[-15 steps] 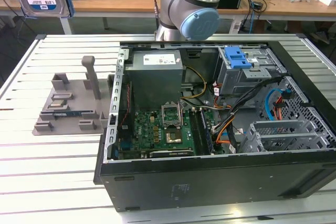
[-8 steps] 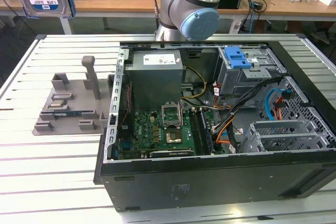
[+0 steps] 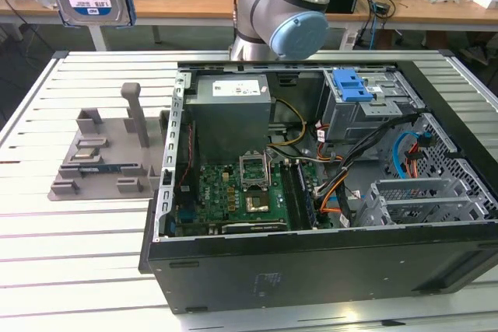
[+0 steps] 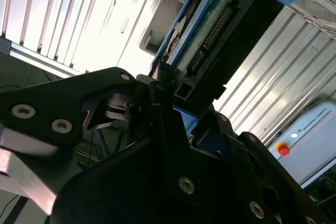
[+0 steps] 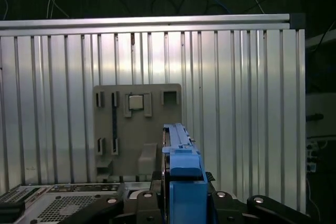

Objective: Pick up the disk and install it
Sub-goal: 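Pick up the disk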

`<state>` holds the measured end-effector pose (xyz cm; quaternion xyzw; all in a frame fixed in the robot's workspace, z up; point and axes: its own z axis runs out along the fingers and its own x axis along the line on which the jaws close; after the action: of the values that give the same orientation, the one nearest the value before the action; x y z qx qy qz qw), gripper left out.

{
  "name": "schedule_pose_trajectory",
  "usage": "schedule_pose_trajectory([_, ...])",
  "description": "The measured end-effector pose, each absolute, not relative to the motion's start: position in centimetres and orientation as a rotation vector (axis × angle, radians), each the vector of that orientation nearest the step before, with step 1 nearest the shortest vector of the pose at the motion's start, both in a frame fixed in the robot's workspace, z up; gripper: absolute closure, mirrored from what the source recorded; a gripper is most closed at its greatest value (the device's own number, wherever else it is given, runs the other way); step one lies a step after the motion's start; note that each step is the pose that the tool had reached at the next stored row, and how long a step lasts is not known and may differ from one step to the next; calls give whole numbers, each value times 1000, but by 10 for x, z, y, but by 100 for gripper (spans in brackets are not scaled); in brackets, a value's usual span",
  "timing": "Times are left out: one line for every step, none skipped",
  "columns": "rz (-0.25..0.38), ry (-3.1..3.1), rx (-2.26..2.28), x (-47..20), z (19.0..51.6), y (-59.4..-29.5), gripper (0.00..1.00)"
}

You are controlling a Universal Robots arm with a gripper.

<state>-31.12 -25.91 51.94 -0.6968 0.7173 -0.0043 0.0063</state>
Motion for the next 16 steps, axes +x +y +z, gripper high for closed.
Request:
schedule_pose_trajectory([-13, 2244, -2180, -308, 519, -259, 63])
schedule_pose_trajectory([-13, 2244, -2180, -304, 519, -260, 63])
schedule_pose_trajectory([-13, 2244, -2180, -301, 519, -261, 63])
schedule_pose_trajectory([-13, 2245, -2180, -295, 519, -262, 63])
schedule_pose_trajectory([-13, 2245, -2180, -291, 519, -263, 63])
schedule_pose_trajectory([-13, 2245, -2180, -289, 519, -263, 63])
schedule_pose_trajectory([-13, 2244, -2180, -287, 519, -264, 63])
schedule_pose_trajectory([-13, 2245, -2180, -283, 519, -265, 63])
schedule_pose_trajectory([-13, 2245, -2180, -281, 519, -266, 63])
schedule_pose_trajectory([-13, 2245, -2180, -279, 519, -266, 63])
schedule_pose_trajectory([-13, 2245, -2180, -276, 519, -268, 63])
schedule_pose_trajectory([-13, 2245, -2180, -275, 519, -268, 63])
schedule_pose_trajectory([-12, 2245, -2180, -273, 519, -269, 63])
schedule_pose_trajectory([-13, 2245, -2181, -272, 519, -270, 63])
schedule_pose_trajectory([-12, 2245, -2181, -271, 519, -271, 63])
schedule_pose_trajectory([-12, 2245, -2180, -269, 519, -272, 63])
